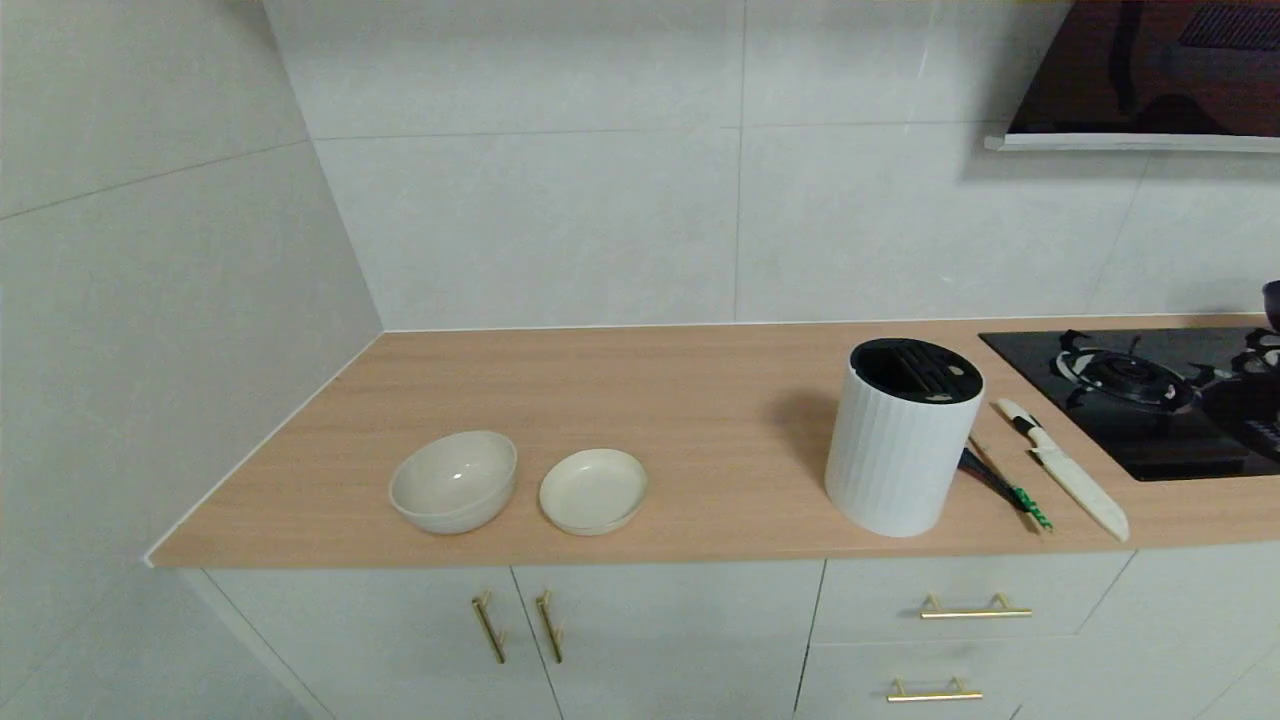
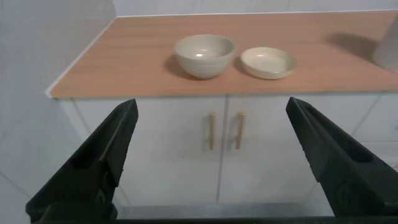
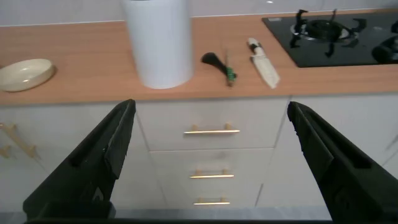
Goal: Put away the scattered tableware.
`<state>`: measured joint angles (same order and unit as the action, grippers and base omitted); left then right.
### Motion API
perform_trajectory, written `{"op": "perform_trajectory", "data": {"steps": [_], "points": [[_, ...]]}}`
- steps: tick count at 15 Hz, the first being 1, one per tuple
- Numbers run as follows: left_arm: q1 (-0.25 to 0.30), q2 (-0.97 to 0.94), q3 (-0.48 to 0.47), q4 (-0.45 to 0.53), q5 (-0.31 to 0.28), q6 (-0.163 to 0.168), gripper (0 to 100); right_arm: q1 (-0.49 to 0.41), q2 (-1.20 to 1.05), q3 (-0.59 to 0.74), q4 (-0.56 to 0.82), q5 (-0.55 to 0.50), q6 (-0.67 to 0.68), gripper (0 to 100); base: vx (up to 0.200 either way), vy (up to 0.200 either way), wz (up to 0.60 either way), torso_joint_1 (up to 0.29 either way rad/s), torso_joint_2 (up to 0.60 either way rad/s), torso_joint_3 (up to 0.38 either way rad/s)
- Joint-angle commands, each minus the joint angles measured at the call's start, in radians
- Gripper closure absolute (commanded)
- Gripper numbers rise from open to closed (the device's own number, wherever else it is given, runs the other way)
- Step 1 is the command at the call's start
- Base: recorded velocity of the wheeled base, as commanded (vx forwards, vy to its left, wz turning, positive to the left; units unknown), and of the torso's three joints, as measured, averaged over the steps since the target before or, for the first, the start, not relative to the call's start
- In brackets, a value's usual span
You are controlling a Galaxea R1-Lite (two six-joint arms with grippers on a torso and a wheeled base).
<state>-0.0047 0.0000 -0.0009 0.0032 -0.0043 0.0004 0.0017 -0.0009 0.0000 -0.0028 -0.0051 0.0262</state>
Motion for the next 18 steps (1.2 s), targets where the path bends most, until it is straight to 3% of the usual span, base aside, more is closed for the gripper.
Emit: {"op": "perform_trajectory", "data": {"steps": [1, 13, 18], "points": [[0.000, 0.000, -0.001, 0.000, 0.000, 0.000, 0, 0.000, 0.001, 0.000, 0.000, -0.001, 0.000, 0, 0.000, 0.200, 0.00, -0.002, 0.01, -0.002], [0.000, 0.000, 0.001, 0.000, 0.000, 0.000, 0, 0.000, 0.001, 0.000, 0.000, 0.001, 0.000, 0, 0.000, 0.200, 0.00, 0.003, 0.00, 0.002], [0.000, 0.000, 0.001, 0.000, 0.000, 0.000, 0, 0.000, 0.001, 0.000, 0.000, -0.001, 0.000, 0, 0.000, 0.000, 0.00, 0.000, 0.00, 0.000]]}}
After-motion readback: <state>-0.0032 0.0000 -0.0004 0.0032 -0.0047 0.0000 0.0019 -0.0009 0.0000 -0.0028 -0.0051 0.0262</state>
